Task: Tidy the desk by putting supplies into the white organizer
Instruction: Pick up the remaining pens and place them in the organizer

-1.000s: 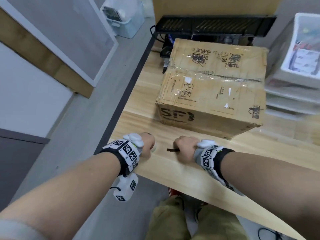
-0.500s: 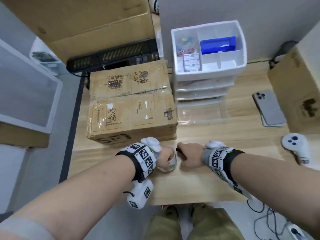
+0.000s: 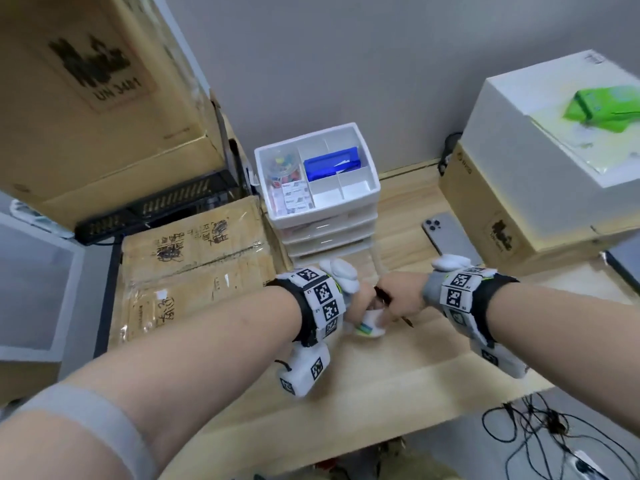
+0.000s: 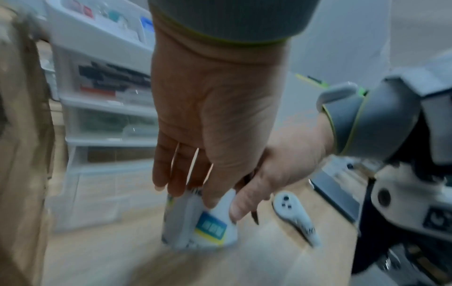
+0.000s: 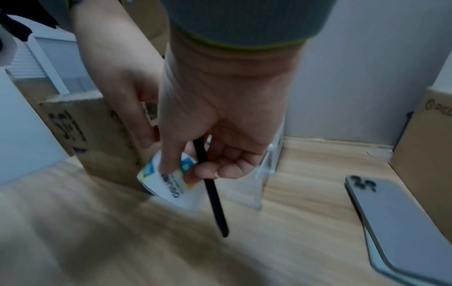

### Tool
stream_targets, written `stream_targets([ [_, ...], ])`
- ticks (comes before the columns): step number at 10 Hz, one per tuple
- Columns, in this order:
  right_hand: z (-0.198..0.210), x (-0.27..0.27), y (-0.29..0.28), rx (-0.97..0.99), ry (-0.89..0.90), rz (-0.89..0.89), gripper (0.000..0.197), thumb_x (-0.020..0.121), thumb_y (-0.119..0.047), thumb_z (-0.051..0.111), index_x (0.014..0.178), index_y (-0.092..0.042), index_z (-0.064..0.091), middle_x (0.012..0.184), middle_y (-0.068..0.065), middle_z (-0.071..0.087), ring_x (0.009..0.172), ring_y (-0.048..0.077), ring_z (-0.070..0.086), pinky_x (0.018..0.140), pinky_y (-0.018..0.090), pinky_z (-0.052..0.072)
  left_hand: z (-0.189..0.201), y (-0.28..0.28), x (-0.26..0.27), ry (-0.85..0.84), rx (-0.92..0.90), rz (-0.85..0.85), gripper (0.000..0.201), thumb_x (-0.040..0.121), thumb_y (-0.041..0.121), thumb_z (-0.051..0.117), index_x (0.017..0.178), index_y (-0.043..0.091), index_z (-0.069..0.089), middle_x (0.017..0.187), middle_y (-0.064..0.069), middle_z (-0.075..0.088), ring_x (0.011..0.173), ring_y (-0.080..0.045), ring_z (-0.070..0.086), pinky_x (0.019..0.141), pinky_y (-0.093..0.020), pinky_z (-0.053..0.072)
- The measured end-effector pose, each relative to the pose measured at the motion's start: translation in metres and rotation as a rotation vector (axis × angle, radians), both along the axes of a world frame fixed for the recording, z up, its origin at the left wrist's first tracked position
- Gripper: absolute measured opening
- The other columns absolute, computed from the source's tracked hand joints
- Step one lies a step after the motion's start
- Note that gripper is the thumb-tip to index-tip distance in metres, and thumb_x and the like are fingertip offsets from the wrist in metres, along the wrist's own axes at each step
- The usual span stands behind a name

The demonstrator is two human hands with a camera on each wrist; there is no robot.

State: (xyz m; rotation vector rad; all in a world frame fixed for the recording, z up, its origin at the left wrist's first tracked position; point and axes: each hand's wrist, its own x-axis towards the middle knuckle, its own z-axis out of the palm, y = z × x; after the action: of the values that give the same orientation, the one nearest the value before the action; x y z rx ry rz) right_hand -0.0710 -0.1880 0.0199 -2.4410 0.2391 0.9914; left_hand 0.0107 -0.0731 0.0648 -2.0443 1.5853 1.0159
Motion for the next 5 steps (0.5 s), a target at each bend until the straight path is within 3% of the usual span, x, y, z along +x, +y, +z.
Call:
stream_targets([
  [1,0.021,0.027,-0.008,-0.104,-0.087,0.024,0.024,0.081,-0.037,0.073,0.086,-0.015,0.063,0.081,-0.001,0.066,0.074,0.02,0.061,0.069,0.03,0.051,0.032,-0.015,0.033,-0.04,-0.059,0.071,0.027,0.097,0.011,0.058,0.122,0.011,0.067,0.121,-0.005,0.066,0.096,-0.018,0.064,0.071,-0.023,0.041],
  [2,0.032,0.056,-0.004,-0.221,-0.189,0.052,0.025,0.081,-0.034,0.071,0.074,-0.014,0.059,0.071,0.003,0.06,0.069,0.026,0.057,0.062,0.032,0.046,0.068,-0.023,0.07,-0.177,-0.128,0.121,0.027,0.095,0.007,0.052,0.116,0.008,0.069,0.112,-0.005,0.066,0.099,-0.023,0.063,0.076,-0.026,0.042],
  [3,0.033,0.085,0.008,-0.321,-0.229,0.105,0.021,0.084,-0.032,0.064,0.074,-0.013,0.061,0.073,0.005,0.061,0.068,0.028,0.059,0.057,0.028,0.045,0.084,-0.008,0.114,-0.41,-0.194,0.318,0.009,0.096,0.014,0.053,0.096,0.017,0.061,0.095,-0.003,0.057,0.084,-0.018,0.051,0.073,-0.027,0.038],
  [4,0.023,0.101,0.022,-0.366,-0.196,0.134,0.019,0.085,-0.028,0.059,0.078,-0.011,0.065,0.076,0.007,0.065,0.063,0.026,0.058,0.057,0.028,0.047,0.07,0.011,0.16,-0.365,-0.278,0.571,0.017,0.094,0.022,0.053,0.078,0.019,0.052,0.087,-0.004,0.055,0.083,-0.021,0.051,0.074,-0.031,0.041],
  [5,0.008,0.112,0.029,-0.387,-0.193,0.135,0.025,0.087,-0.023,0.056,0.062,-0.02,0.052,0.069,0.002,0.059,0.065,0.026,0.062,0.063,0.031,0.052,0.055,0.024,0.174,-0.359,-0.331,0.713,0.021,0.096,0.023,0.05,0.077,0.015,0.052,0.073,-0.003,0.048,0.083,-0.023,0.05,0.074,-0.032,0.039],
])
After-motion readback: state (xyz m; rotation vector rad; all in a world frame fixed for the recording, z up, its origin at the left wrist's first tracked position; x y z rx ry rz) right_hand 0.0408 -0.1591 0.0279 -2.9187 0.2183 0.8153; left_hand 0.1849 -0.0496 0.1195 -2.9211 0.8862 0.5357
